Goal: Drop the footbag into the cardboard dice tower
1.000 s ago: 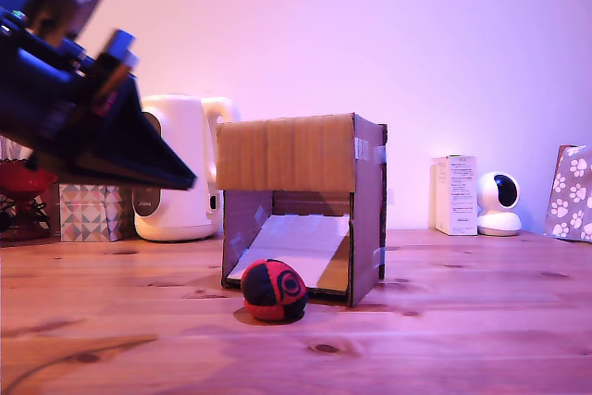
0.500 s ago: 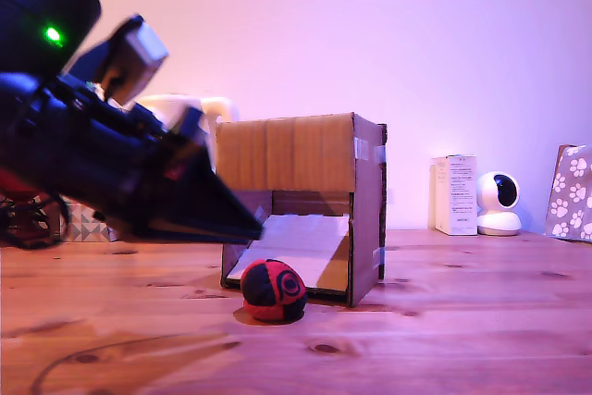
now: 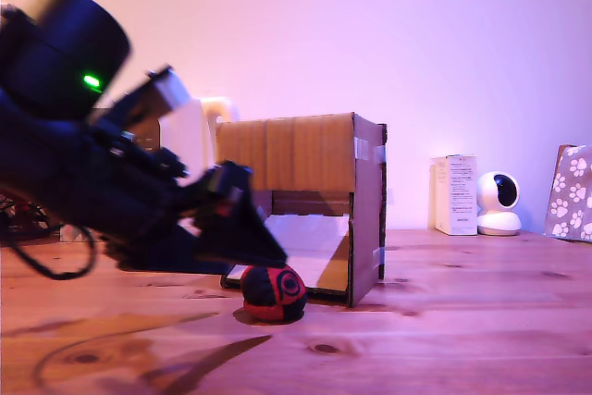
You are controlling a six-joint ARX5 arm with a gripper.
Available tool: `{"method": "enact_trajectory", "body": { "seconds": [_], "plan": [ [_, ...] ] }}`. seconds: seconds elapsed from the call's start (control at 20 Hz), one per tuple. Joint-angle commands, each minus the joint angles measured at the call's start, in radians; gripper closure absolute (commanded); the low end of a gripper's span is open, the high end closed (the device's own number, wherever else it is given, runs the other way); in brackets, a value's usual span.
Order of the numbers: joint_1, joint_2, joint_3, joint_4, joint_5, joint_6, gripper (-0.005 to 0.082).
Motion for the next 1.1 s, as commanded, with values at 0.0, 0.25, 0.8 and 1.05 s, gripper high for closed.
{"method": "enact_trajectory", "body": {
  "seconds": [0.0, 0.25, 0.8, 1.05],
  "plan": [
    [-0.002, 0.044, 0.030, 0.012, -0.001, 0.003, 0.0024],
    [-0.002, 0.169, 0.118, -0.002, -0.007, 0.002, 0.0025],
    [-0.001, 0.174, 0.202, -0.209, 0.000, 0.006, 0.0759],
    [-0.001, 0.005, 0.202, -0.383, 0.001, 0.005, 0.0759]
  ]
}}
